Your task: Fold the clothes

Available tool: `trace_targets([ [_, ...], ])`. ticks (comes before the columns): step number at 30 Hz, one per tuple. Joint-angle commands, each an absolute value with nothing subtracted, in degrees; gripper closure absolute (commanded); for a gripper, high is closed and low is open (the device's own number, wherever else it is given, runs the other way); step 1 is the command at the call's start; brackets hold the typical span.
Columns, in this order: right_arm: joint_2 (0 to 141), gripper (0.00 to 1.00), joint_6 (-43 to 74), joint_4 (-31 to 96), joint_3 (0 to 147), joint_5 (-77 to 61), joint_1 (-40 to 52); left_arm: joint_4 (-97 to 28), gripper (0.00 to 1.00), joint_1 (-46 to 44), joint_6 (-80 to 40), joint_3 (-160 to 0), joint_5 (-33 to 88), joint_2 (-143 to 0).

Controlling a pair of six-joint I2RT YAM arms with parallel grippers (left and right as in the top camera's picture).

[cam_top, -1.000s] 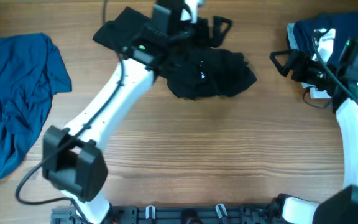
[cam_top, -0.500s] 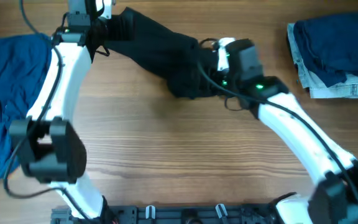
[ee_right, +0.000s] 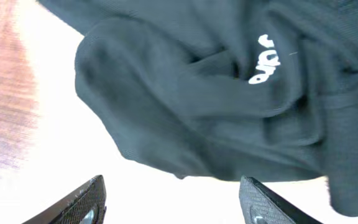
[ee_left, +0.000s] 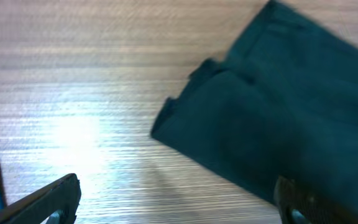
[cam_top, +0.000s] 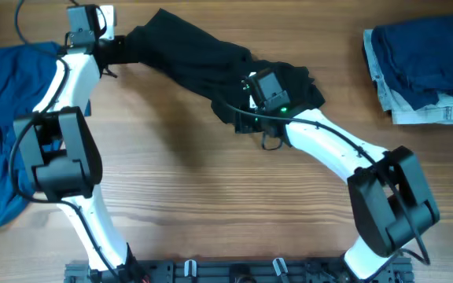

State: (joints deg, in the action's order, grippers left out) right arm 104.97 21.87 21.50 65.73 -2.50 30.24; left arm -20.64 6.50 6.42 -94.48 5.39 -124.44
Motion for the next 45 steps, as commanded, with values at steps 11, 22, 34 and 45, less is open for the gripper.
trace_targets([
  [11,110.1,0.96,23.14,15.07,66.43,5.58,31.42,-19.0,0.04,10.02,7.03,-94.83,5.13,-130.34],
  [22,71.9,0.96,22.48,35.31,66.43,6.26,24.05,-28.12,0.08,8.47,0.58,-94.85,19.84,-130.06],
  [34,70.59,0.96,22.46,37.04,66.41,7.97,23.86,-36.82,0.68,-3.73,2.35,-94.83,16.78,-130.08],
  [45,71.11,0.96,22.57,36.99,66.41,9.26,23.86,-45.06,0.96,-3.2,0.99,-94.85,15.11,-105.38],
])
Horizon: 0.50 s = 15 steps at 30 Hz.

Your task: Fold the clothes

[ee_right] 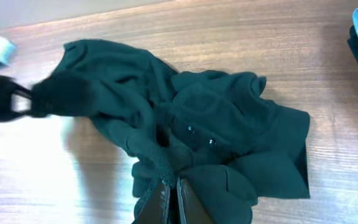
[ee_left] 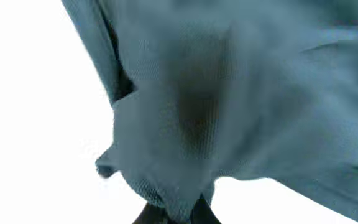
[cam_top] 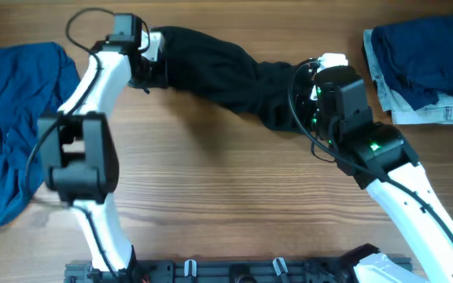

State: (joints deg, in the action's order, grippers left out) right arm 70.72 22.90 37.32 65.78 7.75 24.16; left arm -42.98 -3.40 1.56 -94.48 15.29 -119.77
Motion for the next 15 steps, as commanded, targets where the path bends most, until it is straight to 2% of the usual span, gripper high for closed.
trace_targets([
  [1,71.11,0.96,22.63,36.93,66.41,9.28,23.86,-46.22,0.96,-3.2,0.99,-94.85,15.0,-101.73],
  [6,71.02,0.96,24.43,37.71,66.41,9.21,23.86,-58.22,0.96,-3.2,-2.48,-94.85,9.72,-86.83],
  [11,70.94,0.96,25.67,41.28,66.22,10.13,23.75,-67.59,0.96,-3.2,-8.27,-94.83,1.76,-87.55],
  [15,73.06,0.96,24.38,36.86,64.18,12.29,20.29,-65.89,0.96,-2.52,-11.49,-94.83,-5.89,-91.48],
])
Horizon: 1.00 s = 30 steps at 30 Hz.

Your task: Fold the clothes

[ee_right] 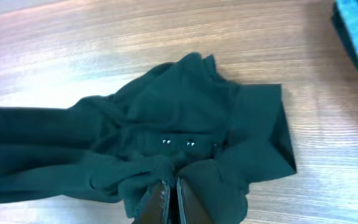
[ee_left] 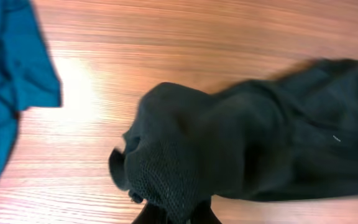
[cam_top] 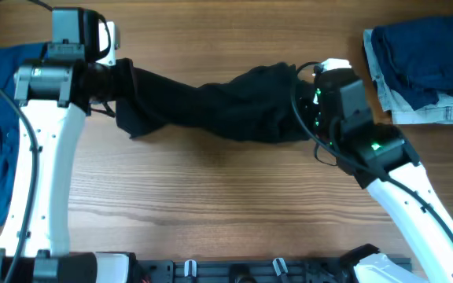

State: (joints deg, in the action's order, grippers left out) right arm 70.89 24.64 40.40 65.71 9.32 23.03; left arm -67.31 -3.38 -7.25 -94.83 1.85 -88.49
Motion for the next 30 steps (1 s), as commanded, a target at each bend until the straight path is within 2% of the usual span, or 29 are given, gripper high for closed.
trace_targets([
  [1,74.52,0.96,22.65,32.88,62.46,12.23,18.85,-64.69,0.96,-1.89,-12.58,-94.83,-7.18,-93.17],
  [4,82.52,0.96,19.94,22.04,58.28,10.48,16.12,-61.01,0.96,0.03,-12.91,-94.83,-7.42,-100.44],
  [8,95.35,0.96,18.76,15.11,58.0,8.88,14.57,-56.69,0.96,1.26,-12.88,-94.83,-7.4,-111.28],
  [12,102.04,0.96,16.56,8.71,58.0,3.9,12.97,-52.42,0.94,1.3,-12.91,-94.83,-7.07,-117.19],
  [13,102.65,0.96,16.53,7.92,58.0,3.75,12.82,-52.23,0.78,1.3,-12.88,-94.83,-7.07,-117.43],
  [14,102.65,0.96,16.56,7.29,58.0,3.75,12.78,-52.23,0.55,1.3,-12.86,-94.85,-7.09,-117.4],
  [16,102.65,0.96,16.51,5.23,58.0,3.75,12.78,-53.19,0.32,1.3,-12.86,-94.85,-6.85,-116.62],
  [21,102.65,0.96,16.49,4.34,58.0,3.77,12.6,-64.12,0.34,1.23,-12.25,-94.85,-0.38,-113.01],
  [23,102.65,0.96,16.51,4.34,58.0,3.75,12.45,-66.57,0.43,1.23,-12.23,-94.67,-0.05,-113.19],
  [25,102.65,0.96,16.49,4.32,58.0,3.77,12.29,-65.12,0.62,1.23,-12.25,-93.84,-1.85,-113.19],
  [26,102.65,0.96,16.51,4.32,58.0,3.77,12.29,-63.99,0.64,1.23,-12.25,-93.25,-2.66,-113.19],
  [28,102.65,0.96,16.47,4.29,58.0,3.81,12.29,-59.13,0.43,1.26,-12.23,-89.27,-5.67,-113.23],
  [30,102.65,0.96,16.49,4.14,58.0,3.79,12.29,-54.65,0.42,1.26,-12.21,-86.15,-10.35,-113.25],
])
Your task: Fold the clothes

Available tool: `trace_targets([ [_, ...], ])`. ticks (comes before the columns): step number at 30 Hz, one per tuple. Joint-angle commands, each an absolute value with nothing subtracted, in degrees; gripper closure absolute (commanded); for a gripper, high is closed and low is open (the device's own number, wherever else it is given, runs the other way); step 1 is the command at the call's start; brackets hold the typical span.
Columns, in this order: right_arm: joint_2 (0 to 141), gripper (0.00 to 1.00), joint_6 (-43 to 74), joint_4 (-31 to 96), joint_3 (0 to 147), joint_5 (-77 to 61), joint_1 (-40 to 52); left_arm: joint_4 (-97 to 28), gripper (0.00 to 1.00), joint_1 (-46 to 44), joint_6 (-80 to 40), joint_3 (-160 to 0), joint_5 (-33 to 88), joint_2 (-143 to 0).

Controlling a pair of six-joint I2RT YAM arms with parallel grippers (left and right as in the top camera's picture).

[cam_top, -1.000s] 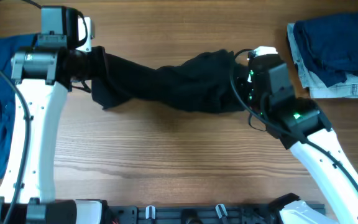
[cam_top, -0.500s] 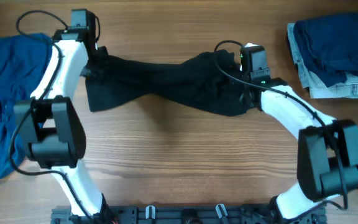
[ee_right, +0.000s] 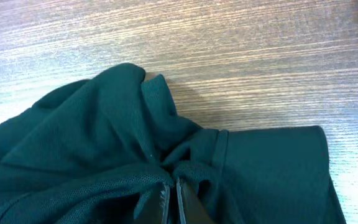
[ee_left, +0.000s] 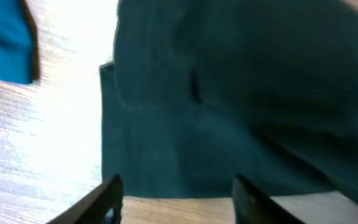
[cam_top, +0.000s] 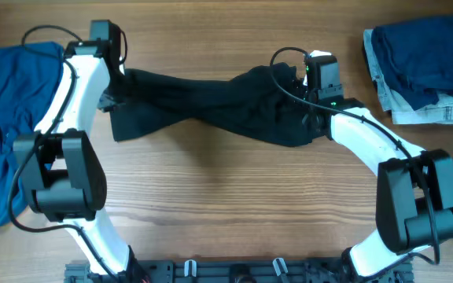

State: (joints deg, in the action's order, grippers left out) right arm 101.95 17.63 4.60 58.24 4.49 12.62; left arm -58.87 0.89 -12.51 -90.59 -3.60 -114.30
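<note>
A black shirt point(cam_top: 211, 110) lies stretched left to right across the wooden table's far half. Its left end point(ee_left: 229, 106) lies flat and spread out. My left gripper point(ee_left: 176, 202) is open just above that end, with nothing between its fingers. In the overhead view it sits at the shirt's far left point(cam_top: 110, 85). My right gripper point(ee_right: 171, 199) is shut on a bunched fold of the shirt point(ee_right: 135, 143) near its right end, seen from overhead point(cam_top: 311, 98). A flat sleeve point(ee_right: 278, 168) lies to the right of the grip.
A blue garment point(cam_top: 14, 118) lies crumpled along the table's left edge; its corner point(ee_left: 5, 37) shows in the left wrist view. A folded pile of dark blue and grey clothes point(cam_top: 423, 67) sits at the far right. Bare wood point(cam_top: 226, 204) fills the near half.
My left gripper has let go of the shirt's left end and now stands open above it. That end lies flat on the table. The right gripper still holds, now nearer the table's far side.
At first both grippers were open over the crumpled black shirt. Then each was shut on an end of it, the shirt drawn out between them. It hung stretched nearer the table's middle, and now it lies across the table with the left end released.
</note>
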Motion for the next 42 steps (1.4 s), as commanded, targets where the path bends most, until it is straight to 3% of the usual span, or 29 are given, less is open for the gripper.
trace_targets([
  [1,102.65,0.96,16.49,4.1,58.0,3.79,12.29,-53.1,0.42,1.28,-12.16,-85.34,-11.68,-113.25],
  [10,102.65,0.96,16.45,3.84,58.0,4.25,12.29,-36.75,0.42,1.37,-9.3,-80.77,-11.09,-113.3],
  [25,102.65,0.96,15.31,3.86,58.0,4.69,12.29,-34.81,0.45,1.37,-9.26,-80.58,-8.4,-118.87],
  [35,102.65,0.96,15.05,3.86,58.0,4.69,12.29,-31.4,0.73,1.37,-9.45,-80.58,-8.16,-119.7],
  [37,102.65,0.96,15.03,3.88,58.0,4.69,12.29,-31.42,0.84,1.37,-9.45,-80.58,-8.08,-120.55],
  [38,102.65,0.96,15.0,3.9,58.0,4.69,12.29,-31.44,0.95,1.34,-9.45,-80.58,-7.94,-120.92],
  [42,101.89,0.96,14.9,4.12,58.11,4.86,12.29,-32.34,0.96,1.48,-9.26,-81.89,-8.21,-117.47],
])
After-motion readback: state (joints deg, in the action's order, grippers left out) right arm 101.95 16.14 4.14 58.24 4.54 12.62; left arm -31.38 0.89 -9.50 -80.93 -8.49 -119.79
